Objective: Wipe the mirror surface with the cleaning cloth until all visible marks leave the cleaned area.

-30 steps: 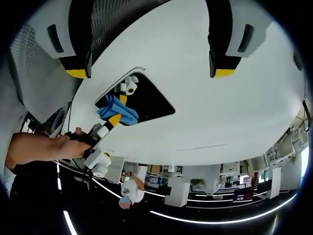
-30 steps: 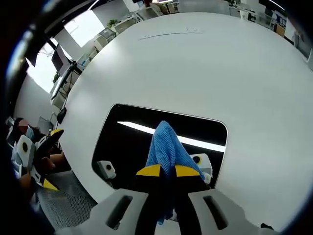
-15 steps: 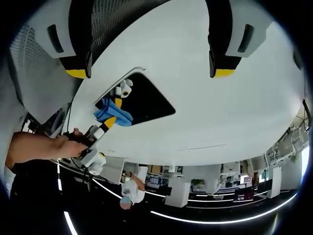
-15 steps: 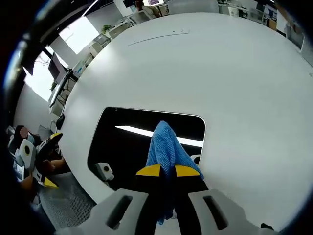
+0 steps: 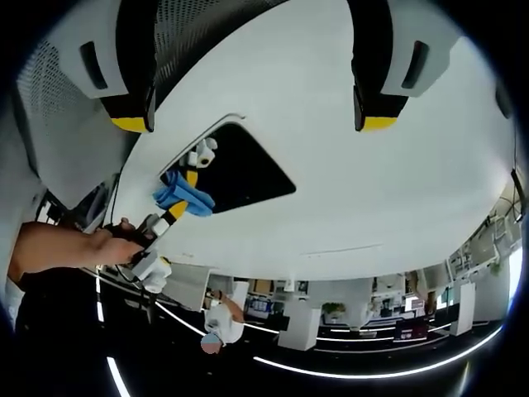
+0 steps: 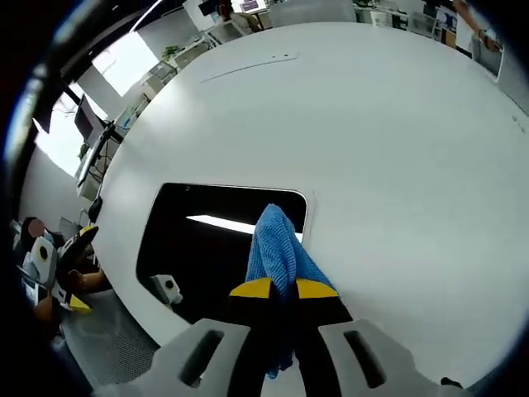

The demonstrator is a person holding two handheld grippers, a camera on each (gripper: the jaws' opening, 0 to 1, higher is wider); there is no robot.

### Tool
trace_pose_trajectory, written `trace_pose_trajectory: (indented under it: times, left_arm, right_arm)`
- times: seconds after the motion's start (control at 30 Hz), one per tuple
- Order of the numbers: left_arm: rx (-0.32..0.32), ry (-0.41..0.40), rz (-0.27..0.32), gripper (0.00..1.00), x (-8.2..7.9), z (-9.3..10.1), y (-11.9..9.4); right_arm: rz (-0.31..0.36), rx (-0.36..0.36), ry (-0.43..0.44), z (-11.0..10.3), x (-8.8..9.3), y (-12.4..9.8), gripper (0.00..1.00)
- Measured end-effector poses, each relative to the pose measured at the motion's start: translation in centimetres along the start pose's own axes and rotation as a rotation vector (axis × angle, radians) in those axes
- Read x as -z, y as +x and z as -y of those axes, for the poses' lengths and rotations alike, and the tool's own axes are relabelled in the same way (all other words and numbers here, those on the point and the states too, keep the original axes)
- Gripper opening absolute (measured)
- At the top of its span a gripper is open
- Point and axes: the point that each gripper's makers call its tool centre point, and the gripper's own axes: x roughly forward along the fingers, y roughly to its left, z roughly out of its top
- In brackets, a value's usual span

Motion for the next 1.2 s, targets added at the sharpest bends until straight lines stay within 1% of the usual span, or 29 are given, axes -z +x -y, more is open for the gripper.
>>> trace_pose_trajectory:
  times: [0.2,0.4,0.53,0.7,0.83,1.2]
  left_arm:
    - [-0.002,0.001,-0.001,0.99,0.0,0.0,0.0]
    - [-0.002,0.000,0.001,0.99,-0.1,0.0,0.0]
    - [-0.005,-0.007,0.005,0.99,-0.1,-0.1,-0.1]
    - [-0.008,-0.010,0.009,0.99,-0.2,-0.1,-0.1]
    - [-0.010,-0.015,0.011,0.99,-0.2,-0.2,-0.1]
    - [-0.008,-0.014,0.010,0.99,-0.1,-0.2,-0.1]
  right_arm:
    - [0.007,0.012,-0.003,-0.2,0.1,0.1,0.03]
    - [0.017,0.047,-0.024,-0.4,0.1,0.1,0.03]
    - [0.028,0.053,-0.014,-0.4,0.3,0.0,0.03]
    - [0.042,0.062,-0.005,-0.6,1.1,-0.3,0.03]
    - [0.048,0.069,0.017,-0.7,1.7,-0.5,0.03]
    - [0.067,0.080,0.025,-1.2,3.0,-0.9,0.03]
